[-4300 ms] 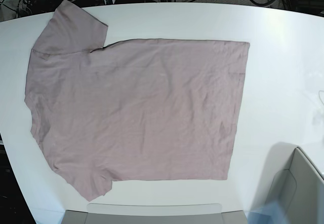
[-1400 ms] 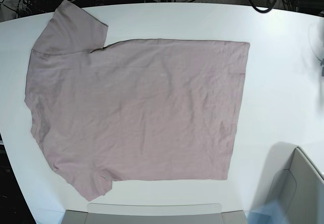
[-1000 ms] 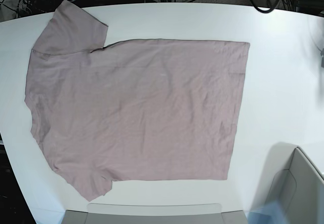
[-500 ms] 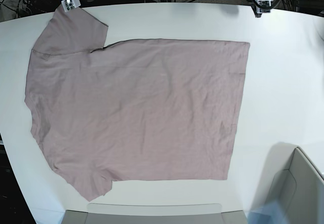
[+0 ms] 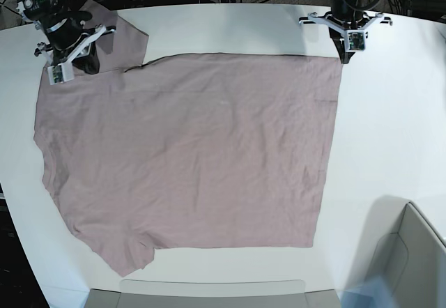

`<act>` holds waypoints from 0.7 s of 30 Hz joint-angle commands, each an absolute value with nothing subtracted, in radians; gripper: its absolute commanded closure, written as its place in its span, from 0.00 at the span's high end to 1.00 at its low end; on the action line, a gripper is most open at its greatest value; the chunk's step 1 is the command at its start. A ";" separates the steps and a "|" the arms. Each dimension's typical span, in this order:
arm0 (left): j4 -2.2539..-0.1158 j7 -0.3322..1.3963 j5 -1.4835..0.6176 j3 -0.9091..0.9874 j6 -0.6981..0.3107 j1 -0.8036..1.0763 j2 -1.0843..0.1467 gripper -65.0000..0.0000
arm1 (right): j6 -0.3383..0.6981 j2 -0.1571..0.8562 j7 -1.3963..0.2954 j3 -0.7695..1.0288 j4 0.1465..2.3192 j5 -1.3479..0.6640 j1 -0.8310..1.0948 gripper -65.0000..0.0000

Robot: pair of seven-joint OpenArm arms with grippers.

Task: Fold the T-shirt properly
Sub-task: 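Move both grippers down to the shirt's shoulder corners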

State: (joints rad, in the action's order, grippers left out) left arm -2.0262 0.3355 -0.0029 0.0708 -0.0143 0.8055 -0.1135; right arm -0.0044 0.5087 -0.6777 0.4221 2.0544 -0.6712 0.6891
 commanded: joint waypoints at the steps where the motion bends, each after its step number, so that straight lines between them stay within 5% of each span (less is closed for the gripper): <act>1: -2.046 0.311 -0.001 0.061 -0.007 0.814 -0.111 0.05 | 0.001 0.526 -0.699 0.476 2.069 -0.739 0.685 0.12; 6: -2.046 0.318 -0.001 0.053 -0.007 0.812 -0.111 0.14 | 0.002 0.509 -0.894 0.702 2.061 -1.061 0.662 0.26; 15: -2.046 0.320 0.001 0.051 -0.007 0.746 -0.117 0.14 | 0.088 0.375 -0.929 0.834 1.936 -0.957 0.671 0.28; 21: -2.045 0.390 0.001 0.051 -0.007 0.680 -0.117 0.14 | 0.300 0.332 -1.046 1.000 1.712 -1.056 0.670 0.28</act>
State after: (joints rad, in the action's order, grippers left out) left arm -2.0262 0.4248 -0.0002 0.0513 -0.0147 0.6773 -0.1139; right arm 0.2951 0.3202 -1.0531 0.9905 1.6955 -1.0393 0.6647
